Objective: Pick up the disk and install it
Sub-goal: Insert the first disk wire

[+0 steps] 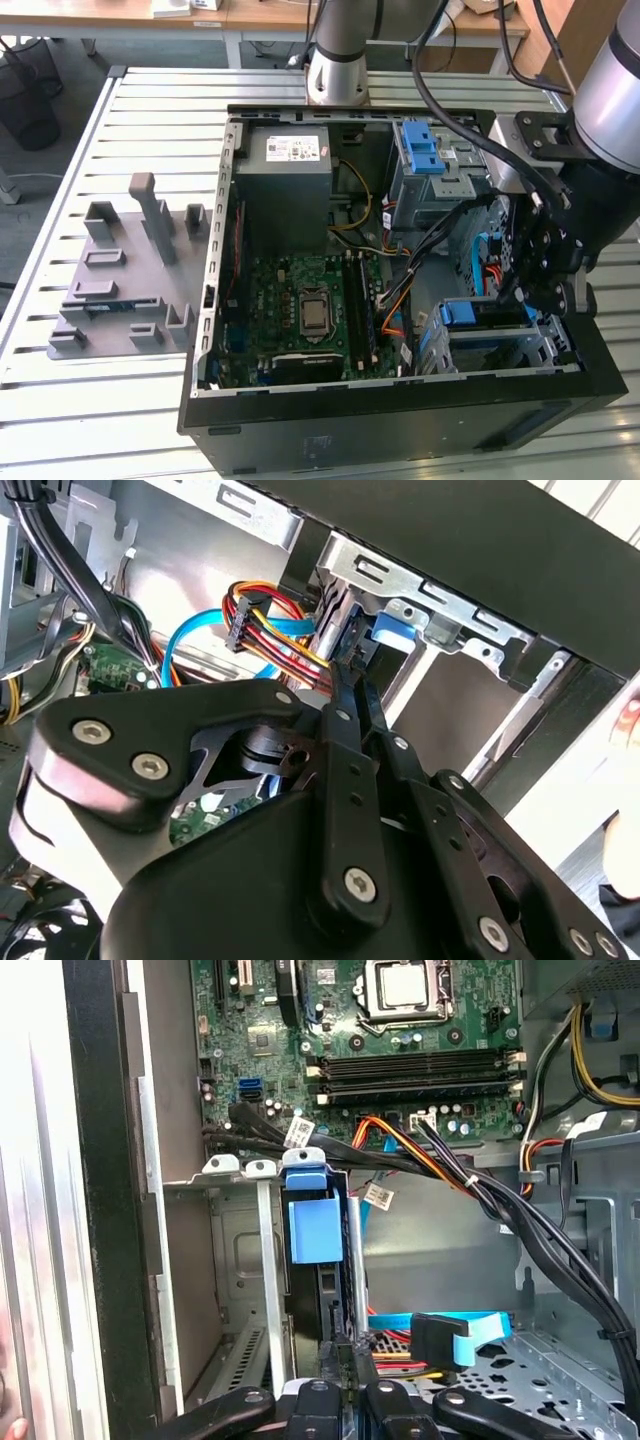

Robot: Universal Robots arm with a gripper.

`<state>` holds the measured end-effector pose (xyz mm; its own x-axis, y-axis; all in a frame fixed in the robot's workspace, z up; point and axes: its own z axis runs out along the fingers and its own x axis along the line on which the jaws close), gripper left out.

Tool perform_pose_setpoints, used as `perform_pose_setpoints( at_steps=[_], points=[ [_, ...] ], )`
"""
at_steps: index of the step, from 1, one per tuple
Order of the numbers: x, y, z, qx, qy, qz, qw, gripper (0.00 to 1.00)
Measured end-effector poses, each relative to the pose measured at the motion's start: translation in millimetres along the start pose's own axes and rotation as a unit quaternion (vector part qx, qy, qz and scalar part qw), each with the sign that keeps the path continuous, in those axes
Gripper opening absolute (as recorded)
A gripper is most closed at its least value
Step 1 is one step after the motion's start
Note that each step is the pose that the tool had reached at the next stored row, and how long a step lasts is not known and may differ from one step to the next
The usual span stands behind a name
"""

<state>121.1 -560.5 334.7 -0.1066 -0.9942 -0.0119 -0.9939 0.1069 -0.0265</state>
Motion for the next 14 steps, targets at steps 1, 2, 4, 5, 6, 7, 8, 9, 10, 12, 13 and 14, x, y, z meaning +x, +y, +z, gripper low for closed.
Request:
perform_pose_setpoints(
  at_steps=[1,2,4,5,6,7,8,9,10,12,13,14],
  points=[
    [0.0,-0.3,0.0,-0.0008,0.0001,0.001,1.0000,0.16],
    [0.1,-0.4,-0.4,-0.0019,0.0002,0.001,1.0000,0.16],
    [0.1,-0.4,-1.6,-0.0034,0.0002,0.001,1.0000,0.16],
    [0.1,-0.6,-2.2,-0.0040,0.0004,0.001,1.0000,0.16],
    [0.0,-0.9,-2.3,-0.0045,0.0005,0.001,1.0000,0.16],
    [-0.1,-1.7,-2.4,-0.0050,0.0006,0.001,1.0000,0.16],
    [-0.2,-2.7,-2.4,-0.0053,0.0004,0.001,1.0000,0.16],
    [-0.3,-3.7,-2.3,-0.0056,0.0004,0.001,1.0000,0.16],
    [-0.4,-4.1,-2.1,-0.0056,0.0003,0.001,1.0000,0.16],
    [-0.2,-4.1,-1.7,-0.0056,0.0003,0.001,1.0000,0.16],
    [-0.1,-4.1,-1.4,-0.0056,0.0004,0.001,1.0000,0.16],
    [-0.1,-4.1,-1.1,-0.0056,0.0004,0.001,1.0000,0.16]
  ],
)
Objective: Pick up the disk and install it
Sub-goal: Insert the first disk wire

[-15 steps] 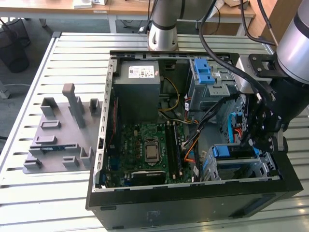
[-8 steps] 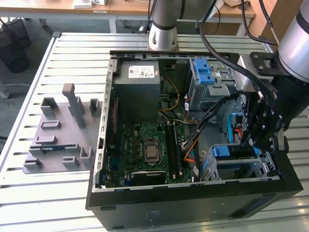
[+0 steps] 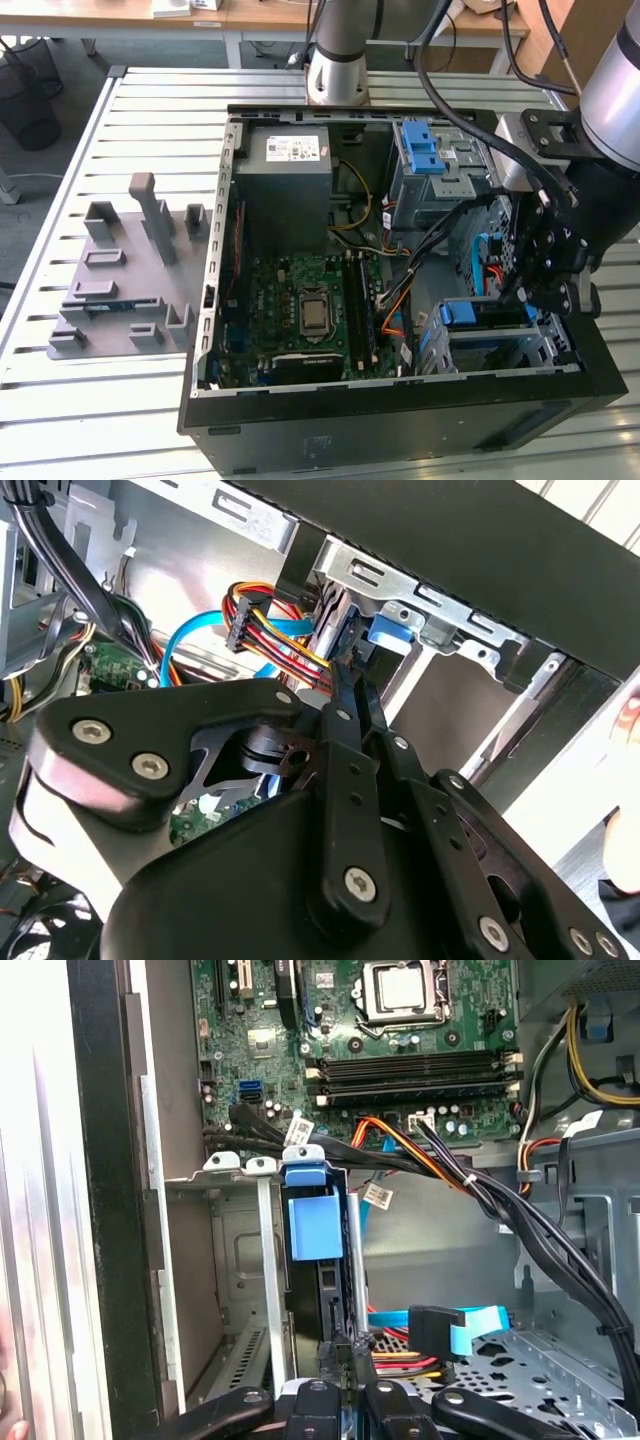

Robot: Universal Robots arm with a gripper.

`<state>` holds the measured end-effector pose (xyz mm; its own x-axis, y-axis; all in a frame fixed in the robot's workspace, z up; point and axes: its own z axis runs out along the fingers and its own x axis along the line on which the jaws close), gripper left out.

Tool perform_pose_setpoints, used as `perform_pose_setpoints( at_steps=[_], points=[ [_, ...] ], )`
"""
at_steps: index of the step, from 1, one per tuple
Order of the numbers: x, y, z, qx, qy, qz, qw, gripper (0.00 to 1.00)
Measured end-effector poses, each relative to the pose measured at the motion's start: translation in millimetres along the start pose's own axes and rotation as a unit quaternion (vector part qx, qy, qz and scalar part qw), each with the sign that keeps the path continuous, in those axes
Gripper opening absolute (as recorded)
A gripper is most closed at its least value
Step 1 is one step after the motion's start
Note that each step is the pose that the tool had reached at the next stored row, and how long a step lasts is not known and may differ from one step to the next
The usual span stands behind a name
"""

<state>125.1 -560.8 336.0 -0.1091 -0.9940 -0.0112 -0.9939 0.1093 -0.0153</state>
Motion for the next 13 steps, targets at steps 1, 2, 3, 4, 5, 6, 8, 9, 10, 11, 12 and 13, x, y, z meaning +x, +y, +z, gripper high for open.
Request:
perform_pose_setpoints(
  at_steps=[1,2,3,4,5,6,8,9,10,11,12,13],
  points=[
    [0.0,0.0,0.4,0.0000,0.0000,0.000,1.0000,0.16],
    [0.0,0.0,0.7,0.0000,0.0000,0.000,1.0000,0.16],
    [0.0,0.0,1.0,0.0000,0.0001,0.000,1.0000,0.16],
    [0.0,0.0,1.3,0.0000,0.0001,0.000,1.0000,0.16],
    [0.0,0.0,1.6,0.0000,0.0001,0.000,1.0000,0.16],
    [0.0,0.0,1.9,0.0000,0.0001,0.000,1.0000,0.16],
    [0.1,0.0,2.5,-0.0001,0.0000,0.000,1.0000,0.16],
    [0.0,0.0,2.5,-0.0001,-0.0001,0.000,1.0000,0.16],
    [0.0,0.0,2.6,-0.0001,-0.0001,0.000,1.0000,0.16],
    [0.0,-0.1,2.6,-0.0001,-0.0002,0.000,1.0000,0.16],
    [0.0,0.0,2.6,-0.0002,-0.0002,0.000,1.0000,0.16],
    [0.0,-0.1,2.5,-0.0005,-0.0001,0.000,1.0000,0.16]
  ],
)
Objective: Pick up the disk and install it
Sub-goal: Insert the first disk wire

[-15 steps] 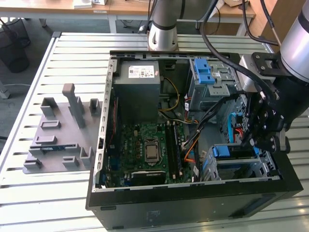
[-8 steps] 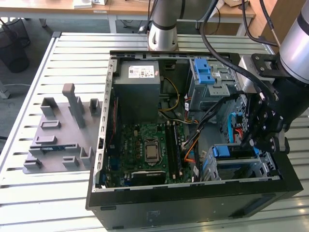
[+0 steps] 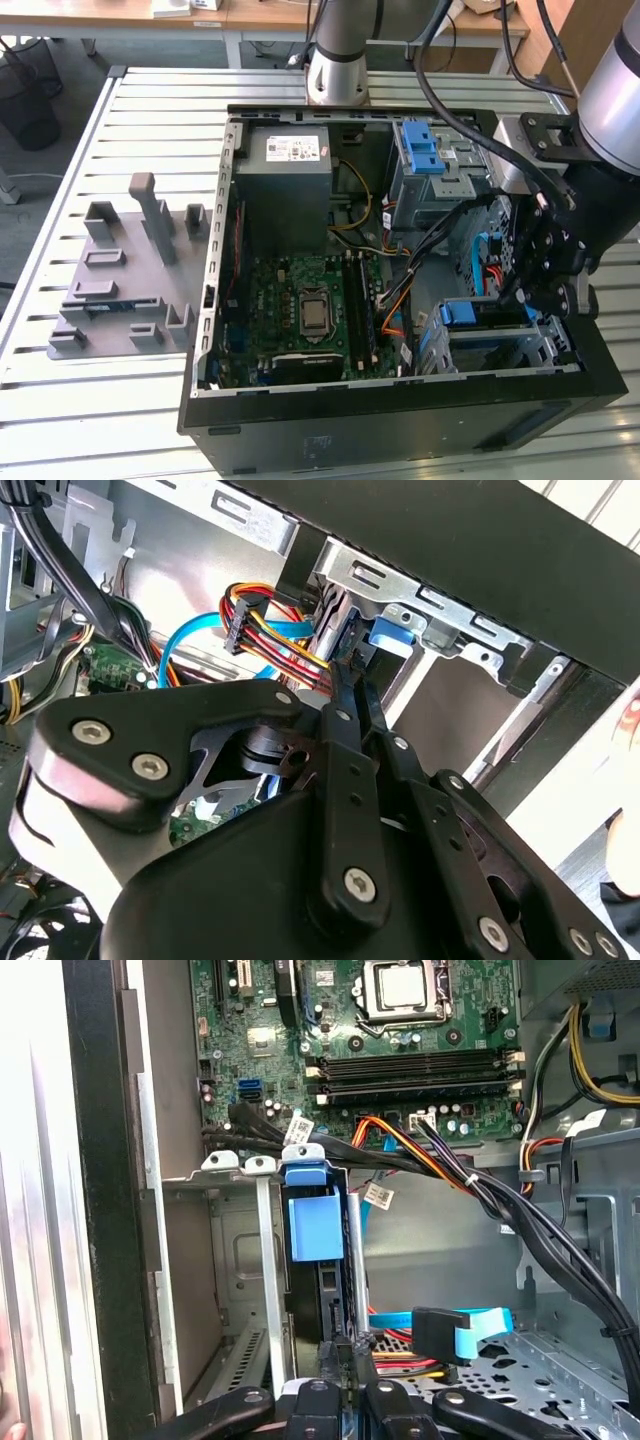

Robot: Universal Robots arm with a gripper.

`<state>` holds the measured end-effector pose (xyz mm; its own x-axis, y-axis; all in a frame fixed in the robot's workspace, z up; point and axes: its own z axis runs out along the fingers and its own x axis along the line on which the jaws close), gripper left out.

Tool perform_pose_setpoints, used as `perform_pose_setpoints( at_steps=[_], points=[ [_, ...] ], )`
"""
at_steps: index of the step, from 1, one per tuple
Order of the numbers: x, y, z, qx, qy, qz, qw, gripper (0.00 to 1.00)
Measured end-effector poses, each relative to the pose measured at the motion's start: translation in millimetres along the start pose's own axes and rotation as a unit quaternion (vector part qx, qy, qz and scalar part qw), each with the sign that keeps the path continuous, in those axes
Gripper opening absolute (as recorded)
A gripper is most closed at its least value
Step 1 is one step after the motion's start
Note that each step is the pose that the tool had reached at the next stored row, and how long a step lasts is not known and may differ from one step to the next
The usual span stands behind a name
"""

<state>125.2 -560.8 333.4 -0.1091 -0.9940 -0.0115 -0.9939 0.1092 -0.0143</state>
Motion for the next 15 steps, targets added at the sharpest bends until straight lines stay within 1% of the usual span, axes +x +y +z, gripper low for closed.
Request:
perform_pose_setpoints(
  at_steps=[3,7,11,15],
  points=[
    [0.0,-0.1,0.1,-0.0005,0.0002,0.000,1.0000,0.16],
    [0.0,-0.6,2.5,-0.0009,-0.0001,0.000,1.0000,0.16],
    [-0.1,-1.5,4.3,-0.0014,0.0006,0.000,1.0000,0.16],
    [-0.1,-1.7,5.2,-0.0016,0.0004,0.000,1.0000,0.16]
  ],
)
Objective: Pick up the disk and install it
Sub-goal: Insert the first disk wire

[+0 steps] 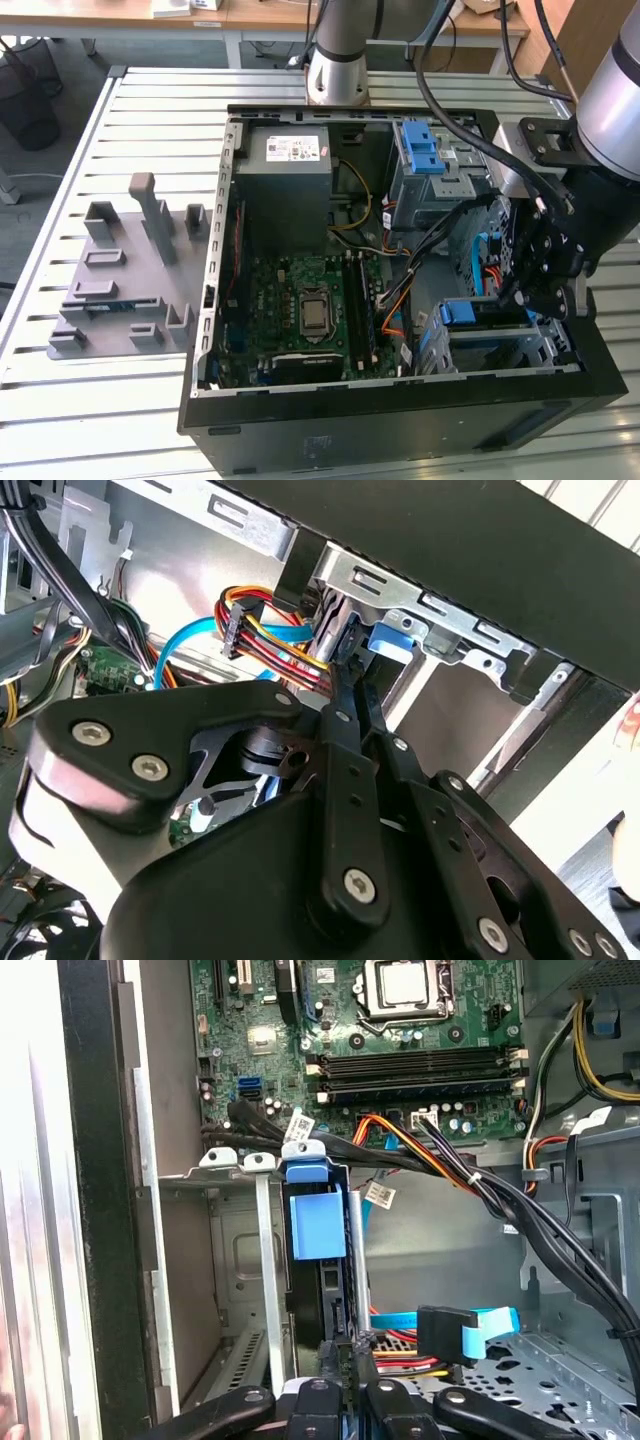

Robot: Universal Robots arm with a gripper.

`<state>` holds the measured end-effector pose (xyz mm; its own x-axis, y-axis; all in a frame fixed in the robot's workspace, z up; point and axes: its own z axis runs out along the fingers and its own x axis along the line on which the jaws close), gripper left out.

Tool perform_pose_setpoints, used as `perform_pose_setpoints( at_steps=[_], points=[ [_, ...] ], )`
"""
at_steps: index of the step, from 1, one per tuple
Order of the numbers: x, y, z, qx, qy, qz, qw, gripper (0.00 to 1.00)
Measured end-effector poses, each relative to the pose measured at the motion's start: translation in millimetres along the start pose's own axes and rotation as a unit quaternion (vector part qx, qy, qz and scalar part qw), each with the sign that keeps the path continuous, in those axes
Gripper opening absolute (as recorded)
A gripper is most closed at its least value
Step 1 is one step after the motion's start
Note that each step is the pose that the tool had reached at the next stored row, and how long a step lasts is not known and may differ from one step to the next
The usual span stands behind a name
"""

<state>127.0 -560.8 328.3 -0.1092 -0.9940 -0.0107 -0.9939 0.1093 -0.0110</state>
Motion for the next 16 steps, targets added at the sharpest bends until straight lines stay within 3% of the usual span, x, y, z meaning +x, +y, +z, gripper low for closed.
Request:
perform_pose_setpoints(
  at_steps=[4,5,11,16],
  points=[
    [-0.1,-0.1,-0.1,-0.0002,-0.0018,0.000,1.0000,0.17],
    [-0.1,0.0,-1.4,-0.0003,-0.0026,0.000,1.0000,0.24],
    [-0.2,-0.2,-14.1,-0.0003,-0.0027,0.000,1.0000,0.24],
    [-0.2,-0.2,-15.7,-0.0003,-0.0027,0.000,1.0000,0.24]
  ],
)
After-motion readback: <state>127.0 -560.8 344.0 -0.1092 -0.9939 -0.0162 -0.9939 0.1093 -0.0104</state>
